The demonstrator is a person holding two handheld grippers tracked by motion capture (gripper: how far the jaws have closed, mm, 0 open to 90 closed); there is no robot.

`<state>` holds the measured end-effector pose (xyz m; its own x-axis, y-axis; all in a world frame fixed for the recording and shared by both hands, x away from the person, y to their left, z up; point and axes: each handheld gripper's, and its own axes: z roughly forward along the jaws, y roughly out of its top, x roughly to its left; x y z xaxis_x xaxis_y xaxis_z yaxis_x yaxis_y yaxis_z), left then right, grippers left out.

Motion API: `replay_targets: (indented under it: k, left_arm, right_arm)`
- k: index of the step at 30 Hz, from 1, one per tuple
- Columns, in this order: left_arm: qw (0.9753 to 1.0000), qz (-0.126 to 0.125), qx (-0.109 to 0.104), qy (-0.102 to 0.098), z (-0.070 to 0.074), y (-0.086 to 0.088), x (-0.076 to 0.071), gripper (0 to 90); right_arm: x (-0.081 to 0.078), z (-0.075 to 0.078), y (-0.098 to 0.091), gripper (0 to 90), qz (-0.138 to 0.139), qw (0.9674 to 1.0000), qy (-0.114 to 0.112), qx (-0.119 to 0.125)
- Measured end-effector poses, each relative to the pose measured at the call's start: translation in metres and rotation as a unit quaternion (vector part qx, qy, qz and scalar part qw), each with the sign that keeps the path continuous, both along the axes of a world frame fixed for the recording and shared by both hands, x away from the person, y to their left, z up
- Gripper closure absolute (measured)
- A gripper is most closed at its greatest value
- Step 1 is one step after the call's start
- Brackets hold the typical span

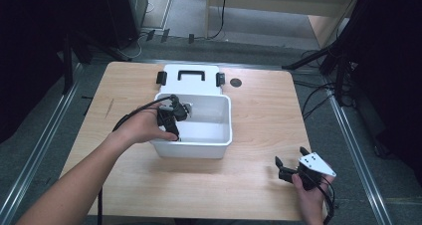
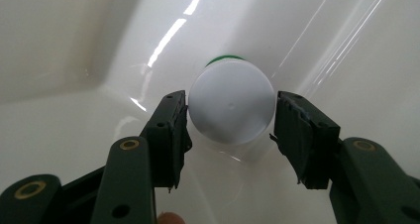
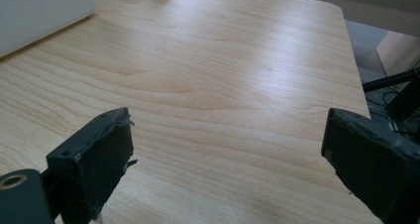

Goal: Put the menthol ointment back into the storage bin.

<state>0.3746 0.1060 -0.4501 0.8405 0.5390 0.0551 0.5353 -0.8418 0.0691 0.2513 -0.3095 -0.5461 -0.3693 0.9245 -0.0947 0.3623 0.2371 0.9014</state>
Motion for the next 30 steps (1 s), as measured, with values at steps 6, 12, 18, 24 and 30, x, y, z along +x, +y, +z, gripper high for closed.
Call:
replay_targets:
  k: [6, 12, 18, 24, 30]
  left_arm:
    - [0.9996, 0.005, -0.024, -0.015, 0.021, 0.006, -0.005, 47.1]
    - [0.9979, 0.016, -0.055, -0.030, 0.046, 0.015, -0.009, 47.0]
    - [0.9957, 0.024, -0.075, -0.049, 0.070, 0.028, -0.015, 46.5]
    - [0.9940, 0.030, -0.087, -0.059, 0.088, 0.046, -0.025, 47.3]
    - [0.9933, 0.046, -0.084, -0.065, 0.094, 0.069, -0.033, 46.7]
  right_arm:
    - [0.000, 0.000, 0.001, 6.0, 0.000, 1.0000, 0.001, -0.002]
    - [0.000, 0.000, 0.001, 6.0, 0.001, 1.0000, 0.001, -0.005]
    - [0.000, 0.000, 0.001, 6.0, 0.000, 1.0000, 0.001, -0.004]
    - [0.001, 0.000, 0.001, 6.0, 0.001, 1.0000, 0.000, -0.006]
    - [0.001, 0.000, 0.001, 6.0, 0.001, 1.0000, 0.001, -0.008]
